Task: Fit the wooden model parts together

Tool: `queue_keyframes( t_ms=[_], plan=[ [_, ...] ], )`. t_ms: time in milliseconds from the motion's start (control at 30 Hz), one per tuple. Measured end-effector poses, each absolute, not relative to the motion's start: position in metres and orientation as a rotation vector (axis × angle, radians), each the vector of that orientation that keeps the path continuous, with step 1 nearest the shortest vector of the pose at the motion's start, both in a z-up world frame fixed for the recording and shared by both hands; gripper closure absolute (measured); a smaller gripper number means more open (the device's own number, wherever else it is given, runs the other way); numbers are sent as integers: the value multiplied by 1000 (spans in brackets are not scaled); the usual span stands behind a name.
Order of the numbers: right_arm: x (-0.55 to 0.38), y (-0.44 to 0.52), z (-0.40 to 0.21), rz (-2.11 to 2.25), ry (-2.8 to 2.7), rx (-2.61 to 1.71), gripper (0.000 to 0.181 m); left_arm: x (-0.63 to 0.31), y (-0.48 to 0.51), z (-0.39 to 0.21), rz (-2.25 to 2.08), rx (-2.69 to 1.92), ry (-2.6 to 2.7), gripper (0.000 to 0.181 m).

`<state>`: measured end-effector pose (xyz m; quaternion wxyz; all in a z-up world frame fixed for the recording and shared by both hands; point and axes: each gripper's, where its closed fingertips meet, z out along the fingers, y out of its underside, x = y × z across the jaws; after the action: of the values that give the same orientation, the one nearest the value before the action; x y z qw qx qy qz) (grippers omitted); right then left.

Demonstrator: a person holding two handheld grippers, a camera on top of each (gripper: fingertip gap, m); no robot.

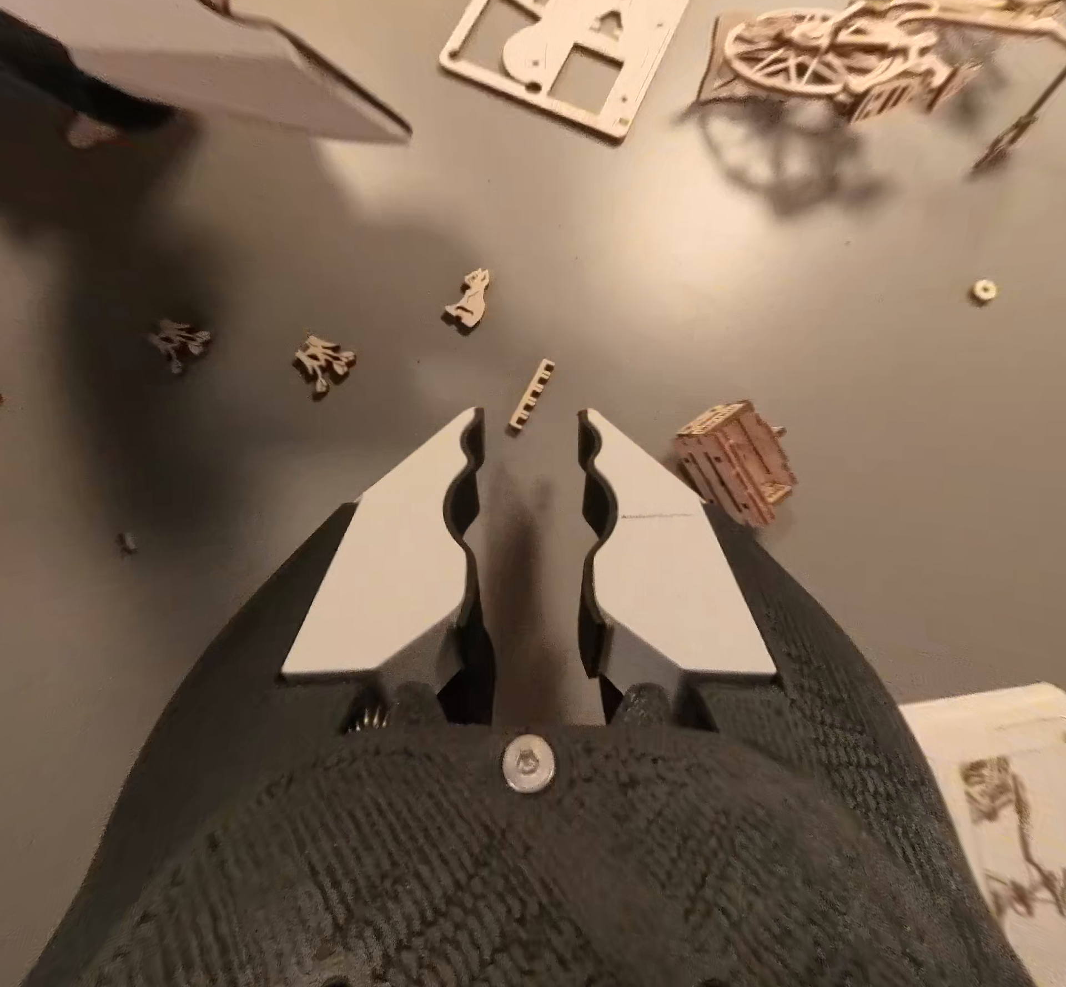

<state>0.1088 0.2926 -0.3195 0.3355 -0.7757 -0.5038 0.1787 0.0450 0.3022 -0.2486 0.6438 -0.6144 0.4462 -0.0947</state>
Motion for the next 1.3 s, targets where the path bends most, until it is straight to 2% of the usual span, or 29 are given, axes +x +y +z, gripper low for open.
queue_keyframes(
  t_ms=[200, 400, 567, 833, 933, 1200, 1300],
  plan=[
    [101, 292, -337, 488, -1271, -2095, 151, 44, 302, -248, -234, -1412, 1002, 130],
    [98, 291, -337, 436, -1321, -2032, 178, 44, 302, -246, -263, -1421, 989, 132],
    [97, 300, -331, 224, -1477, -1793, 179, 46, 300, -253, -371, -1487, 982, 138],
    [77, 292, -291, -97, -1619, -1065, 179, 59, 284, -277, -811, -1711, 1011, 159],
    [73, 286, -291, -131, -1644, -976, 179, 58, 285, -277, -872, -1739, 972, 166],
    [69, 277, -283, -127, -1636, -879, 179, 64, 278, -291, -892, -1805, 1037, 167],
    [69, 276, -282, -132, -1633, -863, 179, 65, 276, -288, -910, -1790, 1035, 174]
  ],
)
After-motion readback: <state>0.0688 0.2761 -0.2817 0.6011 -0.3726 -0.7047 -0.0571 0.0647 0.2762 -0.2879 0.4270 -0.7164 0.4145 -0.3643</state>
